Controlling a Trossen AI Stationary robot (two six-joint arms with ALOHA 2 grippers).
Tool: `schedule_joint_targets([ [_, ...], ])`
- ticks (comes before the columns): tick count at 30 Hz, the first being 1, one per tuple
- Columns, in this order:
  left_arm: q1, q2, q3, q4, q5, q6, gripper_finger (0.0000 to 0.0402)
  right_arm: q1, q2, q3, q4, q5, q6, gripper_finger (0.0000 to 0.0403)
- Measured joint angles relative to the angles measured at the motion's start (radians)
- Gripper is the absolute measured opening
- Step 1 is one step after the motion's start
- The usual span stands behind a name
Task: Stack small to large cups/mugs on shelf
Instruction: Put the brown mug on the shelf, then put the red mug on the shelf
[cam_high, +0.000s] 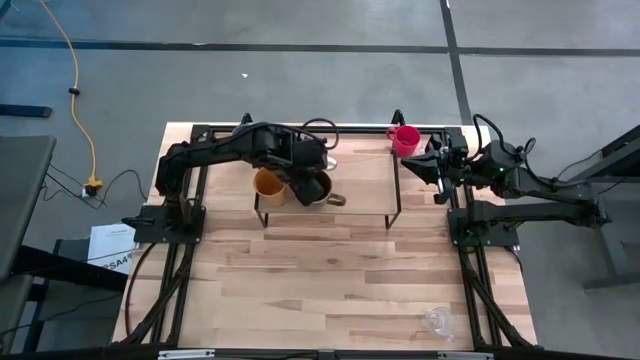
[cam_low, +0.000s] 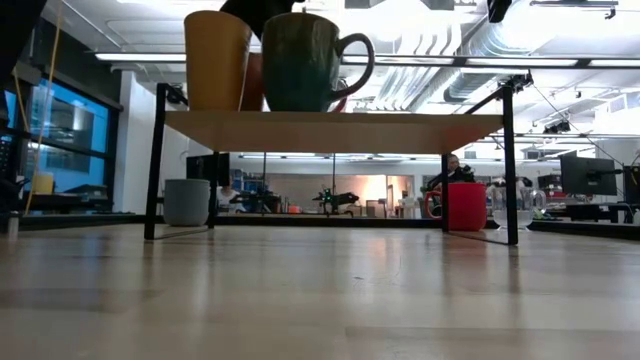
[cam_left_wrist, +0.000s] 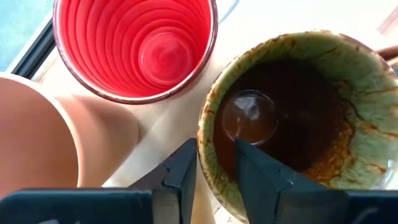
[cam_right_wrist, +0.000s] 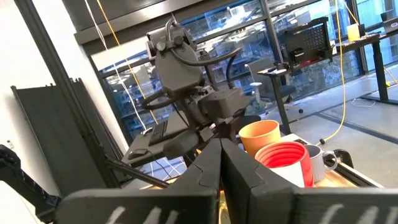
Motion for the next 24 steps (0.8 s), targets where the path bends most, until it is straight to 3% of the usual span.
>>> schedule_joint_targets([
  [15,0.000,-0.008,0.001,0.006,0.000,0.016,0.0100,0.000,0.000,0.000,0.000,0.000,0.000,0.0000],
  [24,0.000,-0.017,0.047,0.019,-0.007,0.027,0.0195,0.000,0.000,0.000,-0.001,0.000,-0.001,0.0000],
])
